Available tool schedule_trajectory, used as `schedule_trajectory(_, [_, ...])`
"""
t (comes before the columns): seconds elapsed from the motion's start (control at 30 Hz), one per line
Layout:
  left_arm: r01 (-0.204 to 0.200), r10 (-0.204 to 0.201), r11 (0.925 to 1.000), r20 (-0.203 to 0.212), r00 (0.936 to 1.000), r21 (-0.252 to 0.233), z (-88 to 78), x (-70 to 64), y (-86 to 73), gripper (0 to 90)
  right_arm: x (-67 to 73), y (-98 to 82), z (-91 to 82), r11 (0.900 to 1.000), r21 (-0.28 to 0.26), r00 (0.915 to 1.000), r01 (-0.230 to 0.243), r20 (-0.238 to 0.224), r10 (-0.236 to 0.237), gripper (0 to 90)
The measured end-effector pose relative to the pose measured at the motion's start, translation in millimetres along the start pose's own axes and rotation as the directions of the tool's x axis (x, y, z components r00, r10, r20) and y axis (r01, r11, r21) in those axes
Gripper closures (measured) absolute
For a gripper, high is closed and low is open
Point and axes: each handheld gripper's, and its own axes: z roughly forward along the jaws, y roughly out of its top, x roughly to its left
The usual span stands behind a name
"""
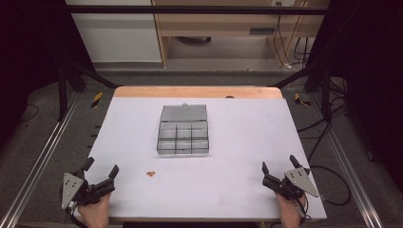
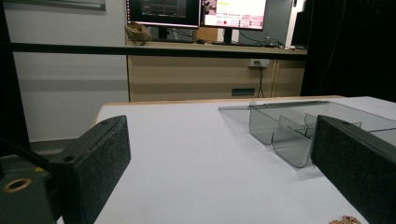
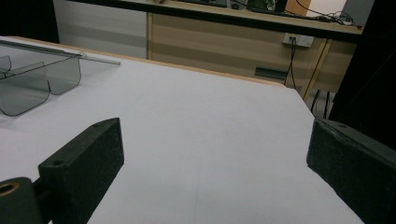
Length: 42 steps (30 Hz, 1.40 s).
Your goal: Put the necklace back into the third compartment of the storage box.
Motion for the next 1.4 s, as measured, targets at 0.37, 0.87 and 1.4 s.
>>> schedule_trajectory(0.37, [0.002,-0.002,1.0000,-0.004,1.0000,0.001,0.1,0.1,0.1,4.8,0.1,0.0,-0.1,1.000,0.000,1.0000,-0.005,0.002,0.005,4.4])
schedule_trajectory(0.87, [0.002,-0.002,1.0000,0.006,1.0000,-0.002,-0.2,0.4,-0.1,5.6,-5.9,-1.4,-2.8,0.997,-0.027,0.9974,-0.069,0.018,0.070,3.7])
schedule_trajectory(1.4, [-0.045,0.045,0.9989,0.062,0.9971,0.008,-1.8,-0.8,13.6,5.7,-4.8,-1.2,-2.4,0.998,-0.024,0.9983,-0.056,0.015,0.057,3.7])
